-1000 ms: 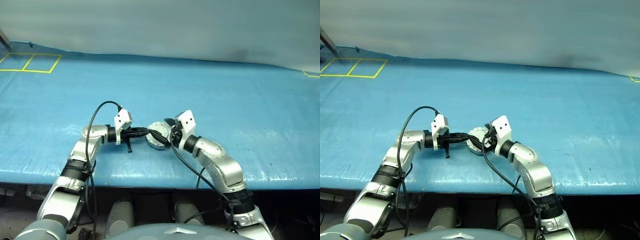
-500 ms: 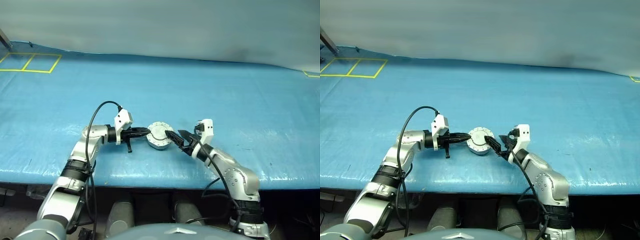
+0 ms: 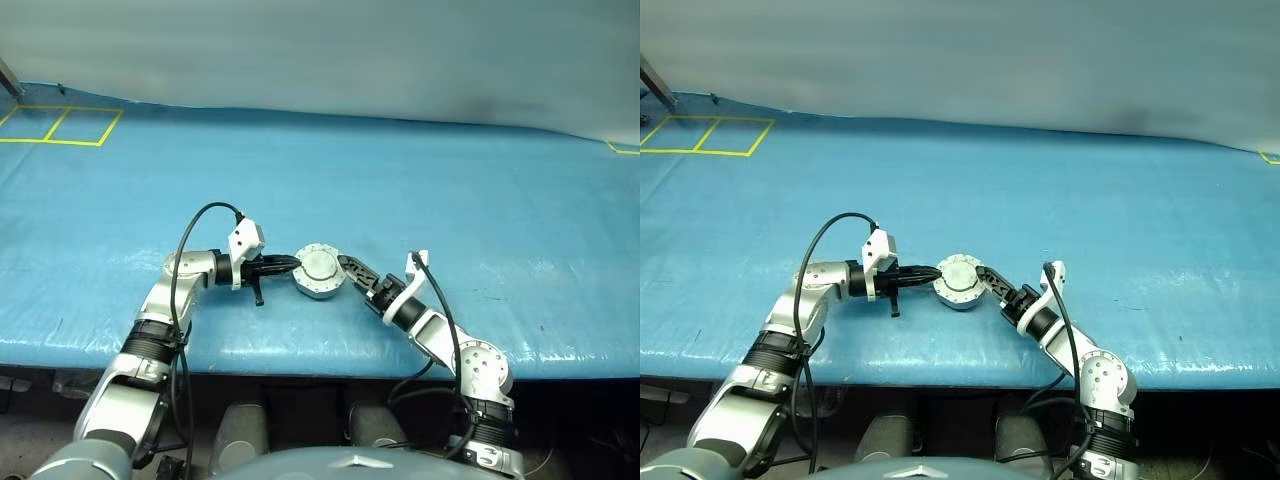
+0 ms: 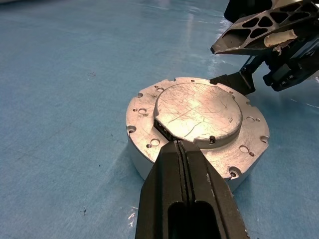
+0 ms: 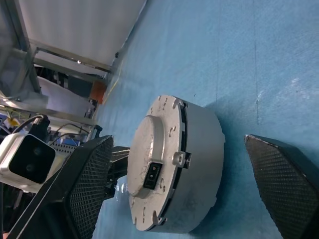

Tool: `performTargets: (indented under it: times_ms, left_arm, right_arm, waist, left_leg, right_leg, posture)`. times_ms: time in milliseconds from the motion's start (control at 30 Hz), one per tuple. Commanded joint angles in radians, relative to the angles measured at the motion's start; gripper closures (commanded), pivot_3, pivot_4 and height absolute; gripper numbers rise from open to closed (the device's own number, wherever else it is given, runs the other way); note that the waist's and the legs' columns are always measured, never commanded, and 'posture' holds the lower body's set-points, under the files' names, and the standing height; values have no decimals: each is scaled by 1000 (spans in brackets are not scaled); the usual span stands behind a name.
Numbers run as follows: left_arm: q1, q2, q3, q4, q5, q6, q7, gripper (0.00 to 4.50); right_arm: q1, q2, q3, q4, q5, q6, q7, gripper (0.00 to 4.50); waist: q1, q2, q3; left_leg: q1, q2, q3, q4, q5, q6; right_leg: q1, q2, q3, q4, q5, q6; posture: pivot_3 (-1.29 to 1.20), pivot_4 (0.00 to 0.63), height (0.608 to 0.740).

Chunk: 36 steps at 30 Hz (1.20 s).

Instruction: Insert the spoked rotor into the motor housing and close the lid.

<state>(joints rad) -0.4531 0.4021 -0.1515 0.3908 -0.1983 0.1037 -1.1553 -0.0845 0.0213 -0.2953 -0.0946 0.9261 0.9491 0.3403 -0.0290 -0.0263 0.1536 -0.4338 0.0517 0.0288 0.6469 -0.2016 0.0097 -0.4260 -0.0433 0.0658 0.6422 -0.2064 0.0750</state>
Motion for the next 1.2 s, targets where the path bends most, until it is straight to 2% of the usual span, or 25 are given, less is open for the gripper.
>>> performTargets:
  times_ms: [33, 300, 733, 967, 1000, 1200]
  left_arm:
    - [8, 5, -14, -4, 14, -4, 3, 4500]
    - [8, 6, -15, -5, 15, -9, 5, 4500]
    - [14, 11, -16, -8, 18, -13, 8, 4500]
    - [16, 14, -18, -10, 18, -14, 9, 4500]
    - [16, 14, -18, -10, 19, -14, 10, 4500]
    - [18, 15, -19, -9, 19, -15, 12, 4500]
  right_arm:
    - [18, 8, 28, -13, 41, 24, 12, 64]
    - [5, 29, 66, 9, 61, 25, 15, 64]
    - [-4, 43, 11, 37, 153, 12, -16, 64]
    - [1, 39, 14, 41, 156, 10, -34, 2258]
    - [0, 42, 12, 44, 158, 6, -34, 2258]
    - [2, 42, 15, 57, 160, 8, -34, 3364]
  waist:
    - [-1, 0, 0]
    - [-5, 0, 0]
    - [-7, 0, 0]
    - [-7, 0, 0]
    - [-7, 0, 0]
    - [-8, 0, 0]
  left_leg:
    - [0, 0, 0, 0, 0, 0]
    - [0, 0, 0, 0, 0, 0]
    - [0, 0, 0, 0, 0, 0]
    - [-2, 0, 0, 0, 0, 0]
    - [-2, 0, 0, 0, 0, 0]
    - [-2, 0, 0, 0, 0, 0]
  right_leg:
    - [0, 0, 0, 0, 0, 0]
    - [0, 0, 0, 0, 0, 0]
    - [0, 0, 0, 0, 0, 0]
    - [-2, 0, 0, 0, 0, 0]
    - [-2, 0, 0, 0, 0, 0]
    - [-2, 0, 0, 0, 0, 0]
  posture:
    - [0, 150, 740]
    - [0, 150, 740]
    - [0, 150, 740]
    - [0, 150, 740]
    - [0, 150, 740]
    - [0, 150, 740]
